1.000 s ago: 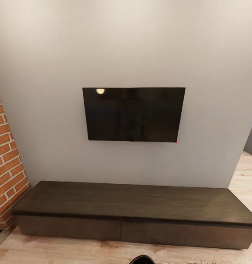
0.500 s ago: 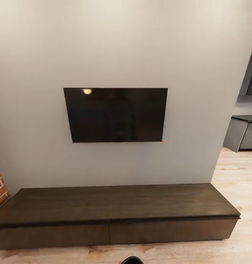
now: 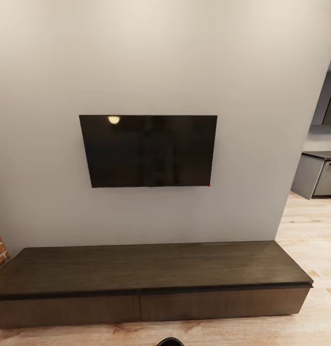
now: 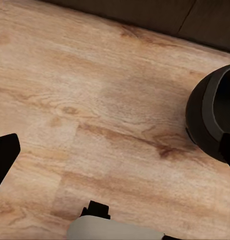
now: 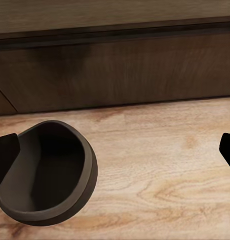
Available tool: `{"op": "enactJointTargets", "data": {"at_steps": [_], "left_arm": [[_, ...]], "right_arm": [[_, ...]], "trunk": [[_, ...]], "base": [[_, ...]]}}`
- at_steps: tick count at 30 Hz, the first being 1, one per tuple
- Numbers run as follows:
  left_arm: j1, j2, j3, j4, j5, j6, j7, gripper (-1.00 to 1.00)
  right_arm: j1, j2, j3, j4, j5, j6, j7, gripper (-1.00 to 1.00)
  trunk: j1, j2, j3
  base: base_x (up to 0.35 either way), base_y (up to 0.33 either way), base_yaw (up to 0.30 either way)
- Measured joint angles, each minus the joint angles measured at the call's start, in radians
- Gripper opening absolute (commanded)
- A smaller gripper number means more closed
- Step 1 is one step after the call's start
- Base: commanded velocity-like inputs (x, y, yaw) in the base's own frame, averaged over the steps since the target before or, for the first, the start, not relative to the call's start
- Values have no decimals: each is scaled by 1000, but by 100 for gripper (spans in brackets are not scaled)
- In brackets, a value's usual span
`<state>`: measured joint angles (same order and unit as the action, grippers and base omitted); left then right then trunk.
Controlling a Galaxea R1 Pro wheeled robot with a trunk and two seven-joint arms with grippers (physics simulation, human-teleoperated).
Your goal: Place each of the two pumpkins and all three candles from the living room inside a cabinet in the living room (use any cabinet), then make sure every cabinet is closed, and position the cauldron so it is next to a table in the living room.
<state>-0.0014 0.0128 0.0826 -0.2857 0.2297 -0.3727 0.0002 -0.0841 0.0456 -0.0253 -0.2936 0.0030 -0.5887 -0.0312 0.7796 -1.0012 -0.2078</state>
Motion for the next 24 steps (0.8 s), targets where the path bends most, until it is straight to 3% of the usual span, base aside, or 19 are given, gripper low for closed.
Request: {"op": "enactJointTargets", "data": {"at_steps": [6,24], "left_arm": [[0,0,0,0,22,8,8,100],[0,1,0,-1,22,32,8,100]], "right_arm": [[0,1,0,0,1,-5,0,100],[0,0,0,-5,1,-5,-1,100]], "trunk": [[23,-42,-19],[92,-168,-93]], "base": [[0,0,0],[0,0,-5]]}}
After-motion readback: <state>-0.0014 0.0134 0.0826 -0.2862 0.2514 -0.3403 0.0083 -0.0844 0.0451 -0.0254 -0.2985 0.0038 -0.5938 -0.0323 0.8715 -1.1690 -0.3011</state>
